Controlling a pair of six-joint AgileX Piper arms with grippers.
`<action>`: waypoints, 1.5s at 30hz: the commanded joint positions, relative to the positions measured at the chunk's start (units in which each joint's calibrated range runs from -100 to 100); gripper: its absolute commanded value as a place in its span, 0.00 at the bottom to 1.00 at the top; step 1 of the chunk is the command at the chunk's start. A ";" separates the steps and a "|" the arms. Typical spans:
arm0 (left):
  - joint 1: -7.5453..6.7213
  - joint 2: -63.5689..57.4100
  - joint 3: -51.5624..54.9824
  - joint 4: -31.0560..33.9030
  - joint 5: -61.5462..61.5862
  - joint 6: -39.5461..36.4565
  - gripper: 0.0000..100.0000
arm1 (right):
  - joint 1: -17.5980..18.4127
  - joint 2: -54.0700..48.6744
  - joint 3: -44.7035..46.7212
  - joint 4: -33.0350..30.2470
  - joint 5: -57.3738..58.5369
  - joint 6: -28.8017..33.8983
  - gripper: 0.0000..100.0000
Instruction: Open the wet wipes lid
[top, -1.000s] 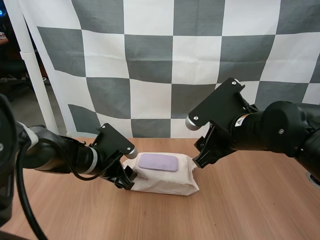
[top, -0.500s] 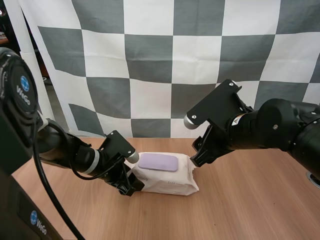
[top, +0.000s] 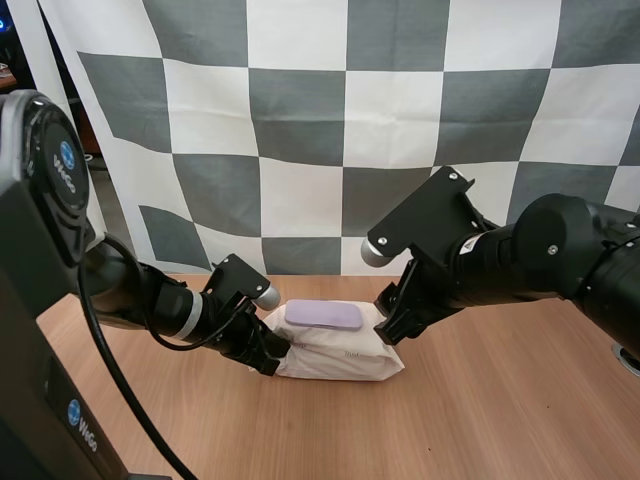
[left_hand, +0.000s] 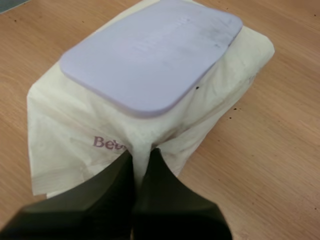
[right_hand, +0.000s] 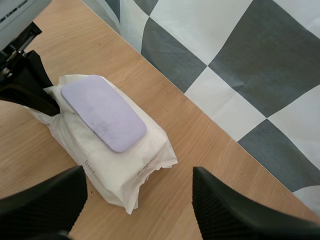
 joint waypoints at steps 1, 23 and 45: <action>0.03 0.62 -0.04 1.23 0.67 0.74 0.00 | 0.01 0.08 -0.04 1.79 3.26 -4.77 1.00; 0.03 0.62 -0.04 1.88 2.38 0.74 0.00 | 4.81 21.59 0.10 13.85 -12.47 -34.27 1.00; 0.03 0.62 -0.04 1.88 2.38 0.74 0.00 | 9.41 32.49 -0.08 11.97 -30.77 -36.63 1.00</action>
